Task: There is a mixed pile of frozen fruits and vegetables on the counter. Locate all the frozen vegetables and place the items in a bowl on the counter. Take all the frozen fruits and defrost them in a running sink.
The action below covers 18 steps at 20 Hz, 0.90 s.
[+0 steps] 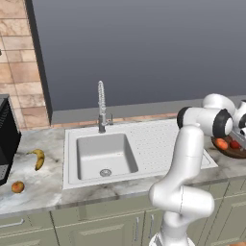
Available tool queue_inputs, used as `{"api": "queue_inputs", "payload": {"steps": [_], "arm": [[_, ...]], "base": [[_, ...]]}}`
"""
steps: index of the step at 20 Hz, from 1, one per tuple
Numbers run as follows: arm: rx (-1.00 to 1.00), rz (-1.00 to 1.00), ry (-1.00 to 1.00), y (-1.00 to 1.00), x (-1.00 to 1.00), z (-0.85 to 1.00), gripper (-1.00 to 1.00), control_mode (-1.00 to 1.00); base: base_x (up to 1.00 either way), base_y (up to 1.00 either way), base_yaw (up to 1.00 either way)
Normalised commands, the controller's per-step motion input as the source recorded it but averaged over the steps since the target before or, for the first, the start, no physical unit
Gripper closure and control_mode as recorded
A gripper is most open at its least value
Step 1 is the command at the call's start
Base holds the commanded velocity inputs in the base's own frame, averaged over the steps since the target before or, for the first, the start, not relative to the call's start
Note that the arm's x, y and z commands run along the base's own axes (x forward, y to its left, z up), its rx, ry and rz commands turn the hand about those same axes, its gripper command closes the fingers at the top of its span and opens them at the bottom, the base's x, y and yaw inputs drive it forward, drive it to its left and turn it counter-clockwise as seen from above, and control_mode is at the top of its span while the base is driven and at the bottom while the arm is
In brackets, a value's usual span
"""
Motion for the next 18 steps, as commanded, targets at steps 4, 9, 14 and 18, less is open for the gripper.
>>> {"api": "queue_inputs", "payload": {"steps": [4, 9, 14, 18], "arm": [[-0.01, -0.05, 0.0, -0.01, 0.0, -0.06, -1.0, -1.0], [0.0, -0.04, 0.0, 0.0, 0.0, 0.06, -1.0, -1.0], [0.0, -0.01, -0.01, 0.0, 0.0, 0.24, -1.0, -1.0], [0.0, 0.0, 0.0, 0.0, -0.02, 0.18, -1.0, -1.0]], "base": [[0.0, 0.0, 0.0], [0.0, 0.0, 0.0], [0.0, 0.0, 0.0], [0.0, 0.0, 0.0]]}}
